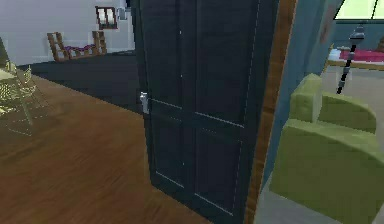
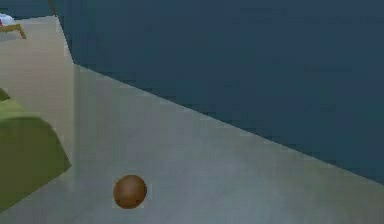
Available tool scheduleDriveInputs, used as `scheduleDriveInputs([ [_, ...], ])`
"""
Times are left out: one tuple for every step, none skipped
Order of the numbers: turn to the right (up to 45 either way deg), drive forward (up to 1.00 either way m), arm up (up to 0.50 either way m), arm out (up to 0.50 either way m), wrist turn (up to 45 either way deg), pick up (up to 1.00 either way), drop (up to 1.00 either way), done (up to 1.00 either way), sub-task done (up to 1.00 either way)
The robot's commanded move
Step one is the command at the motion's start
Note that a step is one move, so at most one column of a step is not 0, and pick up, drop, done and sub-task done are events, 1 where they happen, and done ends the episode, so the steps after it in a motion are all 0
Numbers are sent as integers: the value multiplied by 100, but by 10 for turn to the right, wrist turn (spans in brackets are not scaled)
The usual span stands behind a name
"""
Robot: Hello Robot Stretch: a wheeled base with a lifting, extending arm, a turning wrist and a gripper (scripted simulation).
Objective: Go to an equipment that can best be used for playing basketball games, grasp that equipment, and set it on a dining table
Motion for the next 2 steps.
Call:
scheduleDriveInputs([
  [-210,0,0,0,0,0,0,0,0],
  [450,0,0,0,0,0,0,0,0],
])
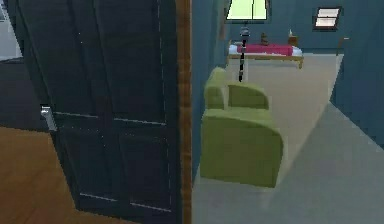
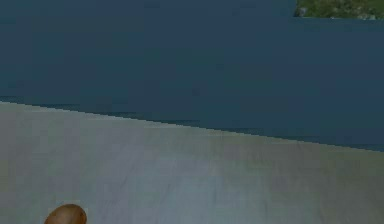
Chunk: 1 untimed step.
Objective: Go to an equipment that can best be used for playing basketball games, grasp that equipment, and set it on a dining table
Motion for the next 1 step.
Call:
scheduleDriveInputs([
  [60,0,0,0,0,0,0,0,0],
])
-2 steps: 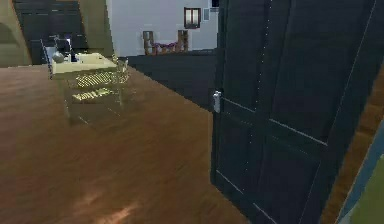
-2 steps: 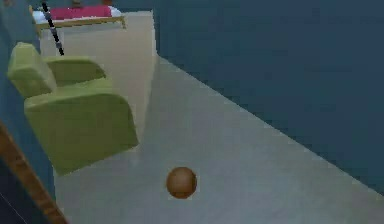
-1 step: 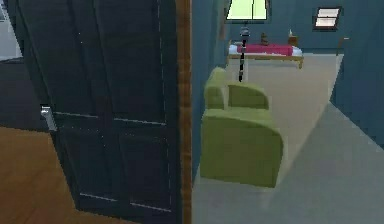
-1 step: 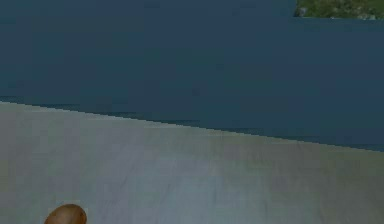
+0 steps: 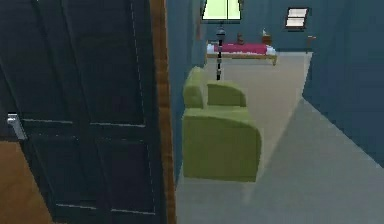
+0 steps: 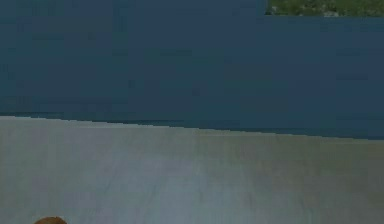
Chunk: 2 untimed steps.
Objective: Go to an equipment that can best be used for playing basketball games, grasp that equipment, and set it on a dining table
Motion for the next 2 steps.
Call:
scheduleDriveInputs([
  [0,50,0,0,0,0,0,0,0],
  [-240,0,0,0,0,0,0,0,0],
])
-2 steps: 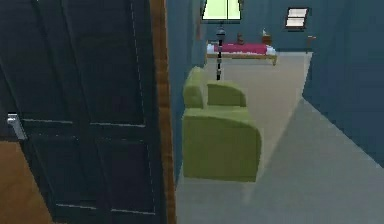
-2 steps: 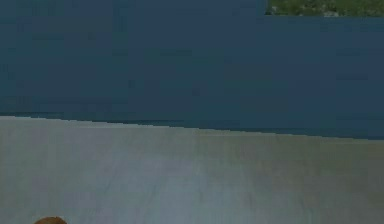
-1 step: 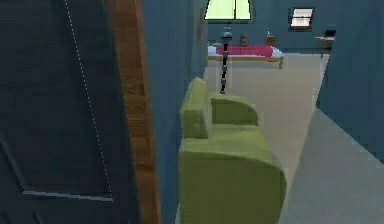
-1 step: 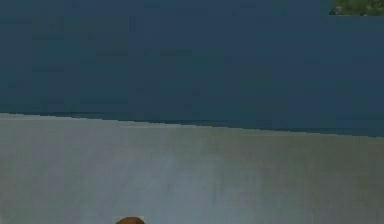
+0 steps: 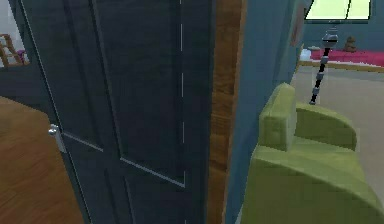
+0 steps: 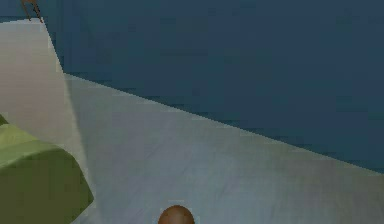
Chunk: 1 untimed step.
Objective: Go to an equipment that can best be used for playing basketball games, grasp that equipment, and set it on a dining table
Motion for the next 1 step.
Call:
scheduleDriveInputs([
  [0,0,20,0,0,0,0,0,0],
])
